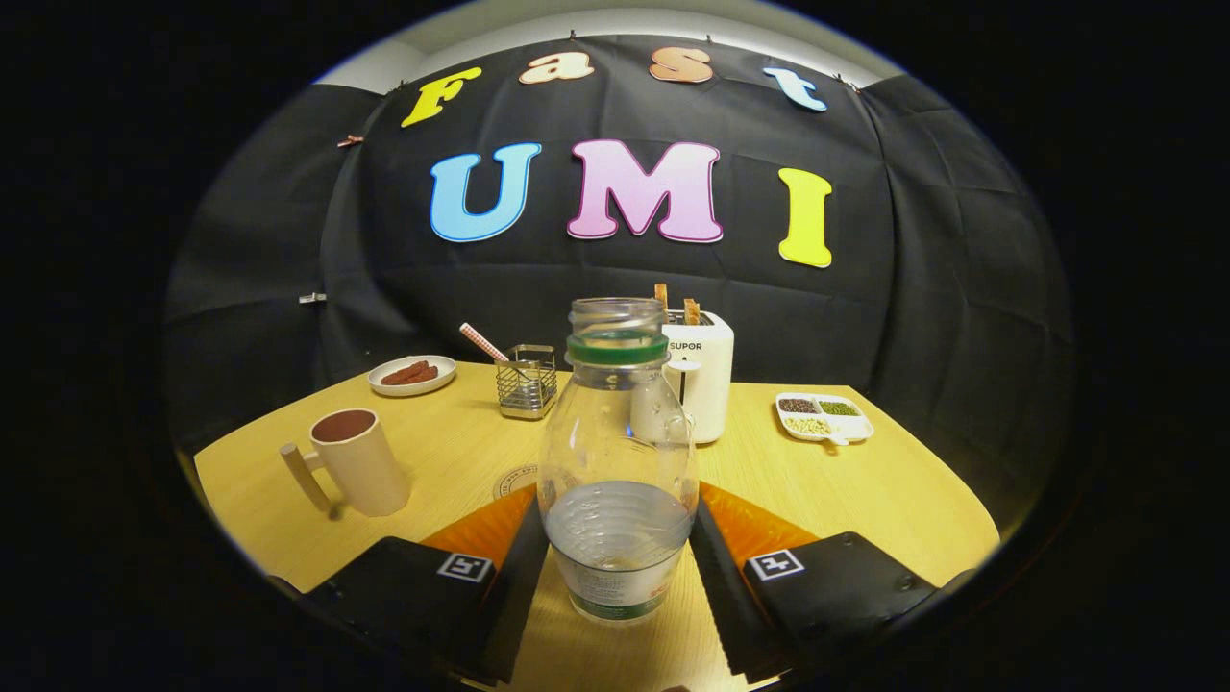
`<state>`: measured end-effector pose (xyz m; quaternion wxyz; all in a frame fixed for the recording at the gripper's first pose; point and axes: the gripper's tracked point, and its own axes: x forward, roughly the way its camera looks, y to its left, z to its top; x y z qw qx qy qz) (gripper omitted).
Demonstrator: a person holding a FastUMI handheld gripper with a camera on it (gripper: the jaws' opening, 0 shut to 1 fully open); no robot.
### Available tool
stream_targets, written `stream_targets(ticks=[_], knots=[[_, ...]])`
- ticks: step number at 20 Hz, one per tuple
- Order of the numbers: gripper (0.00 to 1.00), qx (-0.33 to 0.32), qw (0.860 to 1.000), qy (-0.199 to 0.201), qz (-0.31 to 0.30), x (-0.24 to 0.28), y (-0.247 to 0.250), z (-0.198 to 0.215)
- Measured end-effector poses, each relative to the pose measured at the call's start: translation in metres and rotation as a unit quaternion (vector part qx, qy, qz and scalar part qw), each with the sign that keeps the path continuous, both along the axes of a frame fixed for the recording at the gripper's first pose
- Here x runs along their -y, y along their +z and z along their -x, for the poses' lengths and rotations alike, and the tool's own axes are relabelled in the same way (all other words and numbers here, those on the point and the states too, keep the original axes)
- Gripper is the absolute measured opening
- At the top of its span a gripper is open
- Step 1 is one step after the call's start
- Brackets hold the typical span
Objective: Take the bottle from table, then pour the juice into the cup, finally place the bottle on the coaster
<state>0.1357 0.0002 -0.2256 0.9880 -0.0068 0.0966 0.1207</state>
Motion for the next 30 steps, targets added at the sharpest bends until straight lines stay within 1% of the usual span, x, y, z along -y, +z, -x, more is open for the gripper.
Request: stream_targets(ticks=[4,6,8,11,16,19,22,25,28,30], knots=[[0.78,0.004,0.999,0.014,0.034,-0.004,0.001,-0.001],[0.75,0.008,0.998,0.024,0.056,-0.007,0.001,-0.002],[0.75,0.006,0.997,0.03,0.072,-0.007,0.002,-0.002],[0.75,-0.006,0.996,0.041,0.075,-0.008,0.005,-0.003],[0.75,0.023,0.991,0.069,0.11,-0.022,0.037,-0.008],[0.75,0.041,0.987,0.092,0.128,-0.04,0.062,-0.009],[0.75,0.053,0.981,0.104,0.156,-0.057,0.083,-0.012],[0.75,0.057,0.973,0.108,0.198,-0.075,0.093,-0.016],[0.75,0.052,0.96,0.12,0.248,-0.095,0.087,-0.017],[0.75,0.061,0.95,0.124,0.28,-0.107,0.086,-0.017]])
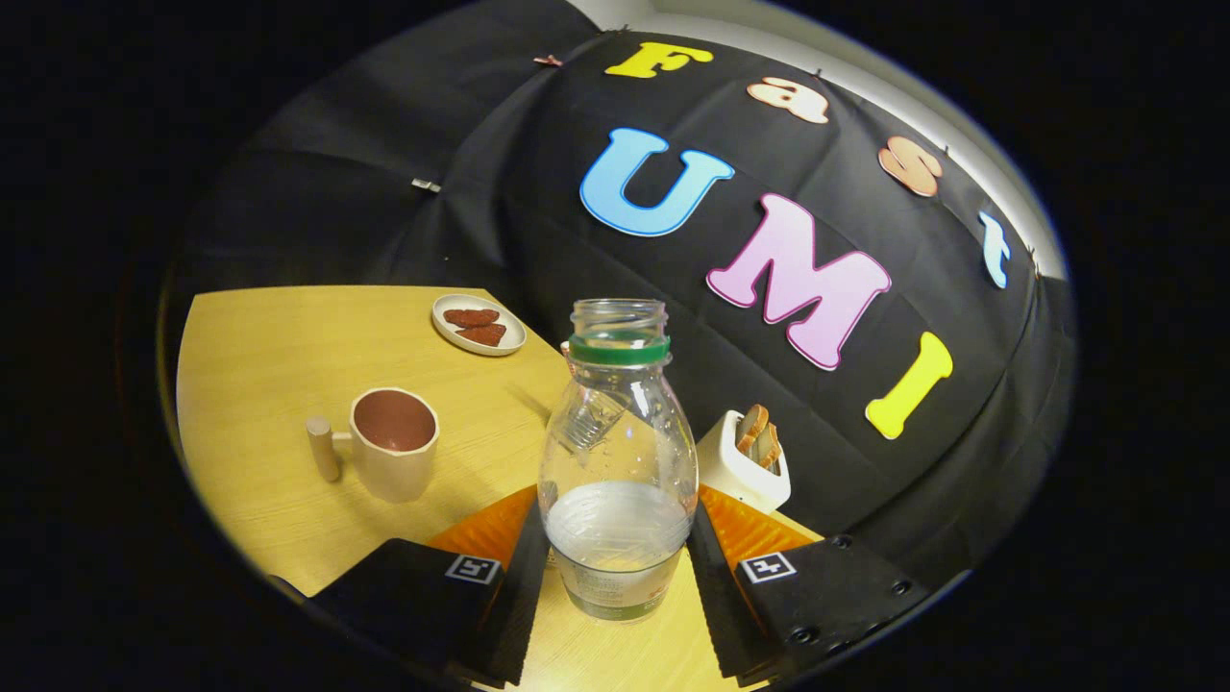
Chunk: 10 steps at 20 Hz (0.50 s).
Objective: Take the bottle from table, then pour the juice into the cup, finally place the bottle on the coaster
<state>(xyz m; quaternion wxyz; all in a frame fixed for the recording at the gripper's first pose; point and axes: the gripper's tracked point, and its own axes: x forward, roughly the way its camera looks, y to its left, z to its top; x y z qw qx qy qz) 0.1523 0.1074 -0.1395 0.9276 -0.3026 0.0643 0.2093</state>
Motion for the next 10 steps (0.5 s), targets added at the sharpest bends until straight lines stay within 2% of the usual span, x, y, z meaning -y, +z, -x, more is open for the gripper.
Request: stream_targets(ticks=[4,10], knots=[[0.75,0.032,0.997,0.005,0.074,-0.017,-0.005,0.0],[0.75,0.041,0.991,0.0,0.129,-0.036,-0.018,-0.007]])
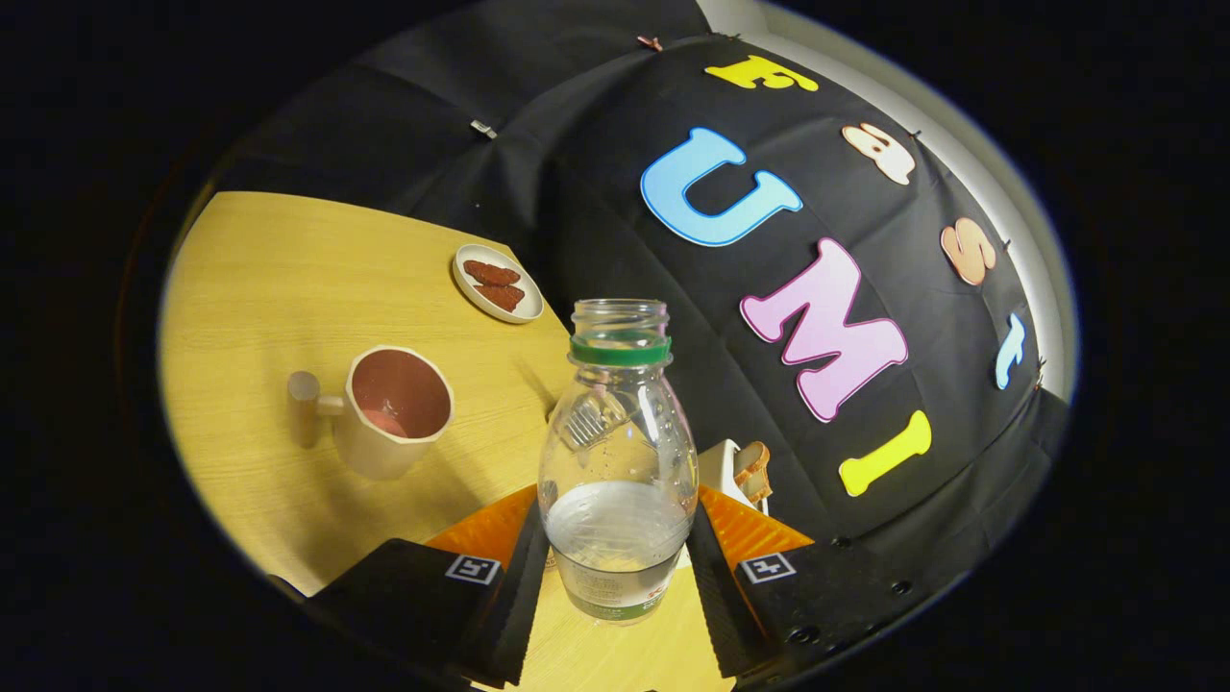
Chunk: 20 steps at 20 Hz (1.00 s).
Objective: Take the bottle from table, then pour the juice into the cup, finally place the bottle on the coaster
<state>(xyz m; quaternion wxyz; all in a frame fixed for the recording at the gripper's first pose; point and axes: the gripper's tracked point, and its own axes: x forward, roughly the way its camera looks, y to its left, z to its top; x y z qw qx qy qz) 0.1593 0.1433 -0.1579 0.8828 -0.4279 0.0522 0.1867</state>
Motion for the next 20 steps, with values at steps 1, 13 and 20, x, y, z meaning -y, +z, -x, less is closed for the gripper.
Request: stream_targets(ticks=[1,13,20], knots=[[0.75,0.005,1.0,0.0,0.013,-0.001,-0.001,-0.001],[0.75,0.05,0.987,0.008,0.154,-0.022,-0.021,-0.007],[0.75,0.067,0.972,0.025,0.222,-0.029,-0.038,-0.011]])
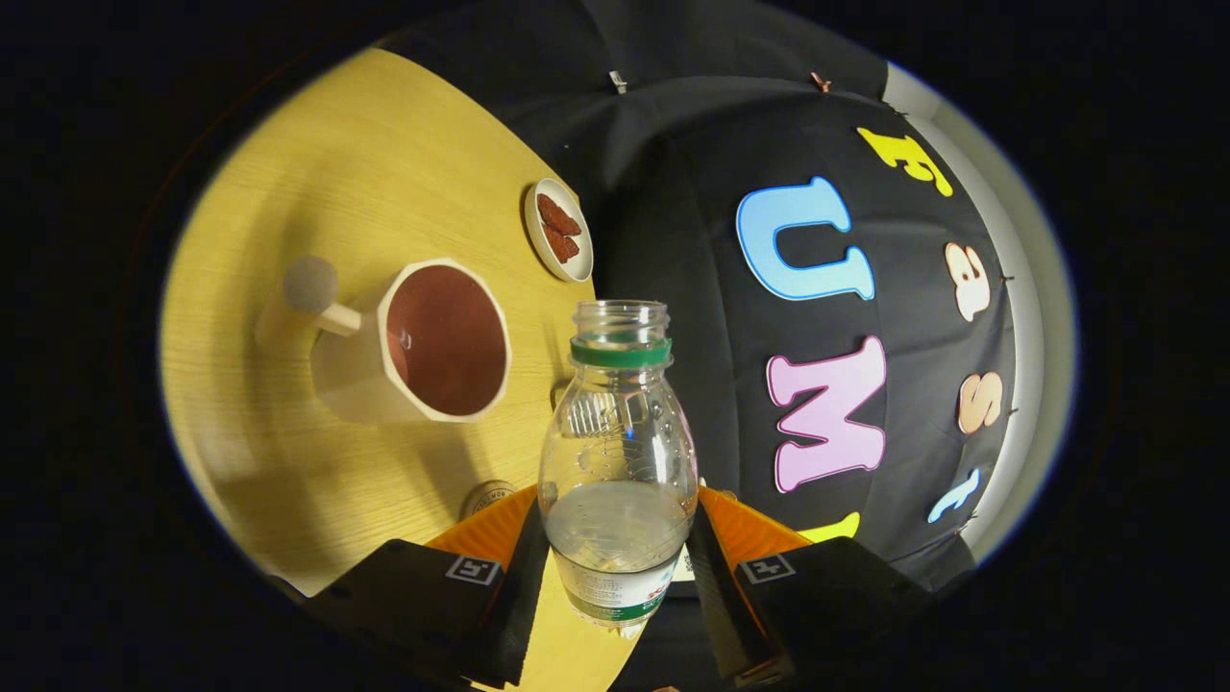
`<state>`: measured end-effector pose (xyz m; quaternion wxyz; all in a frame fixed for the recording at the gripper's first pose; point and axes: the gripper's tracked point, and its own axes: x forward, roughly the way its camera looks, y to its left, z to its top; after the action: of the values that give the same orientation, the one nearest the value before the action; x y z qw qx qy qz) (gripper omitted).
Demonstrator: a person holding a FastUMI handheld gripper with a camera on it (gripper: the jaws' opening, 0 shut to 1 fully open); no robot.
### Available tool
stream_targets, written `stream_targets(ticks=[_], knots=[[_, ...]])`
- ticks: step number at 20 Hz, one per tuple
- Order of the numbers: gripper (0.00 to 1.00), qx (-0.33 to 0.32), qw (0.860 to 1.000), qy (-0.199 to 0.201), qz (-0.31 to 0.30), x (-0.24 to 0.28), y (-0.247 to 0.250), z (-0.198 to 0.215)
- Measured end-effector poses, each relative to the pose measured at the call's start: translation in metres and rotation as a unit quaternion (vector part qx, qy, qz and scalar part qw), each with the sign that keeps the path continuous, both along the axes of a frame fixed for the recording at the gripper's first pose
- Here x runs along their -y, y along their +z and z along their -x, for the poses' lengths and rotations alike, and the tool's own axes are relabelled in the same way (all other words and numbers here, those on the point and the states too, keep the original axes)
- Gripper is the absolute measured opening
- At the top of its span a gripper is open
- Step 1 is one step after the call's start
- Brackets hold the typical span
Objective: Take the bottle from table, then pour the juice into the cup, finally place the bottle on the coaster
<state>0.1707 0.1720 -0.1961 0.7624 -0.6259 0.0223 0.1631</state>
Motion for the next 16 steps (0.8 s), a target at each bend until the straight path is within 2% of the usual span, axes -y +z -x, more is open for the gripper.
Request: stream_targets(ticks=[9,16], knots=[[0.75,-0.001,0.996,0.026,0.086,0.002,-0.021,-0.011],[0.75,-0.003,0.992,0.031,0.124,0.005,-0.027,-0.014]])
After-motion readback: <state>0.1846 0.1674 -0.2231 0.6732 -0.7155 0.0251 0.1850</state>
